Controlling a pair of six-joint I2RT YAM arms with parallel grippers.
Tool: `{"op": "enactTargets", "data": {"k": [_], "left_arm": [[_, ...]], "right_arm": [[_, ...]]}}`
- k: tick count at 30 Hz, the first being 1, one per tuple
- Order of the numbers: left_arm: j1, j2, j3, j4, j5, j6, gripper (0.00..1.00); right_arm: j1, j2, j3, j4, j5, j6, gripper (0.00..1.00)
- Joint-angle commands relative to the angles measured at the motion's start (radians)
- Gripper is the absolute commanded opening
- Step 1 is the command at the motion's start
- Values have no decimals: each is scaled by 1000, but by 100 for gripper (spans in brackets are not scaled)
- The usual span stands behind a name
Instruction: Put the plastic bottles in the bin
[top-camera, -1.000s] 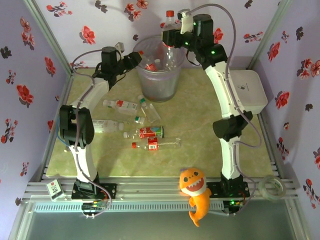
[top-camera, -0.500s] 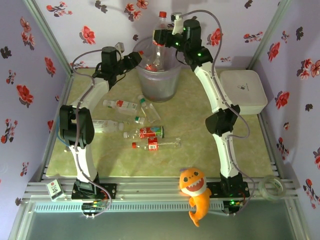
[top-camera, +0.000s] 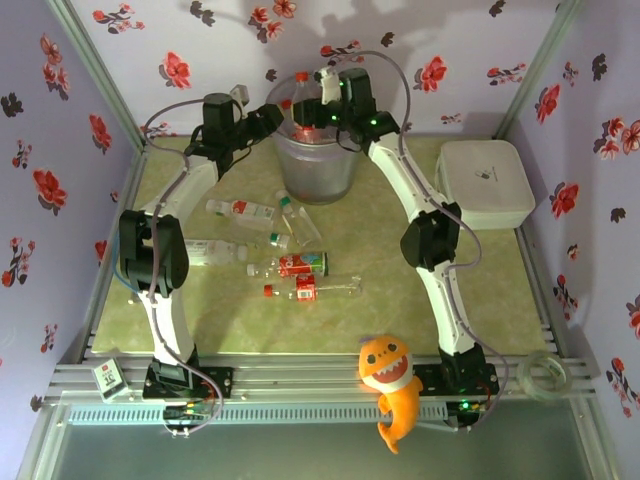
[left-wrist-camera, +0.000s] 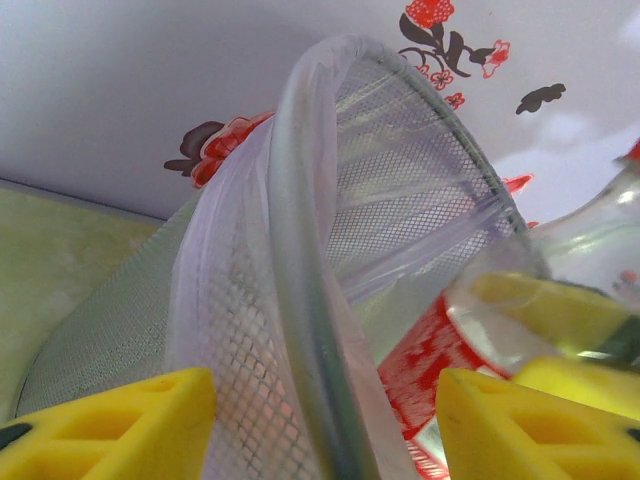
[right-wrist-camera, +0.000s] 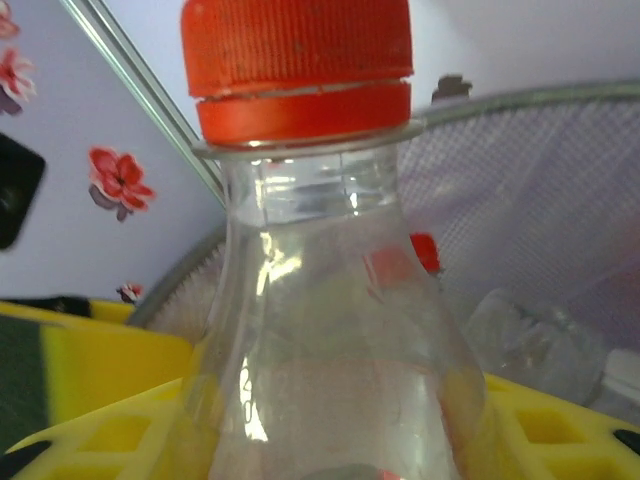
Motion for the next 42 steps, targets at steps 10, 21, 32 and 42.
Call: {"op": "enactTargets", "data": {"k": [10,21,32,42], "left_arm": [[-18,68,-8,-96,14,37,61],[-18,70,0,-100,13,37,61],[-18,68,2,-101,14,41,61],[-17,43,19,-98,14,38,61]], "right_arm": [[45,65,-12,-205,-24,-109,61],[45,-9,54,-253,22,-161,86],[41,-166,33,-245,102,-191,91],[41,-138,16,-240,100,-160,58]]}}
